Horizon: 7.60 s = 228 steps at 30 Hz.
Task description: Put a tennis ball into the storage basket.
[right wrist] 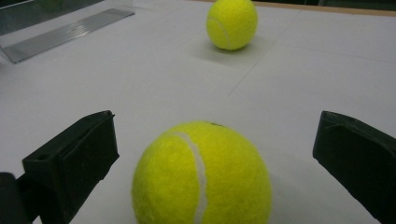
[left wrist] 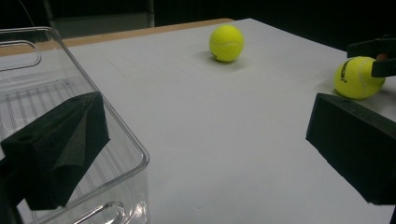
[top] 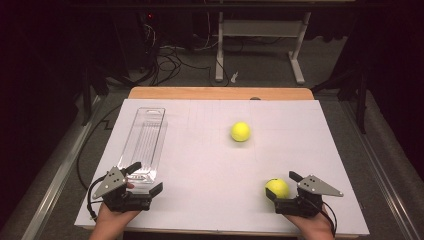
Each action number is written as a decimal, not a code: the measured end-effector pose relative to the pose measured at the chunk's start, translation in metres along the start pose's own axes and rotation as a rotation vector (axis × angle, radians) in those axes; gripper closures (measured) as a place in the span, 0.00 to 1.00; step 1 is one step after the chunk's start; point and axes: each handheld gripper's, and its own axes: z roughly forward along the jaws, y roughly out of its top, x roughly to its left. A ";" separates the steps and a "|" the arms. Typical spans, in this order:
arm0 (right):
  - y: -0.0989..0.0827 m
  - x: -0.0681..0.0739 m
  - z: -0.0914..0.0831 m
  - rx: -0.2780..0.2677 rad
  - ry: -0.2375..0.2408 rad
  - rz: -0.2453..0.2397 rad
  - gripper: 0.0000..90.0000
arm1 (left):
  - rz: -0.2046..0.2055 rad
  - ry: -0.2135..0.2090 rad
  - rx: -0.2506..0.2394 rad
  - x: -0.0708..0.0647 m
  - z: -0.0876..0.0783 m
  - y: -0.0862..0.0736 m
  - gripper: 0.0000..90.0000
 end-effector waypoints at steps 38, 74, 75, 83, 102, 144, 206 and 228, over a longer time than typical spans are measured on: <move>-0.007 0.002 0.002 0.160 0.013 -0.018 0.23 | 0.005 -0.006 0.006 0.000 0.002 0.001 0.01; 0.007 0.003 -0.003 0.085 -0.027 -0.033 0.30 | 0.005 -0.021 0.011 -0.001 0.003 0.000 0.01; 0.007 0.003 -0.003 0.085 -0.027 -0.033 0.30 | 0.005 -0.022 0.010 0.000 0.004 0.000 0.01; 0.018 0.000 -0.007 0.017 -0.047 -0.008 0.30 | 0.010 -0.021 0.010 -0.001 0.005 0.002 0.01; 0.057 0.029 0.040 0.051 0.053 -0.083 0.31 | 0.014 -0.008 0.012 0.000 0.004 0.002 0.01; 0.042 0.043 0.052 0.024 0.168 -0.087 0.31 | 0.038 -0.132 0.269 -0.031 0.083 0.062 0.00; 0.036 0.056 0.061 0.075 0.204 -0.133 0.31 | 0.004 -0.152 0.989 -0.040 0.127 0.046 0.01; 0.034 0.061 0.053 0.056 0.198 -0.178 0.31 | -0.004 -0.188 0.941 -0.042 0.121 0.069 0.01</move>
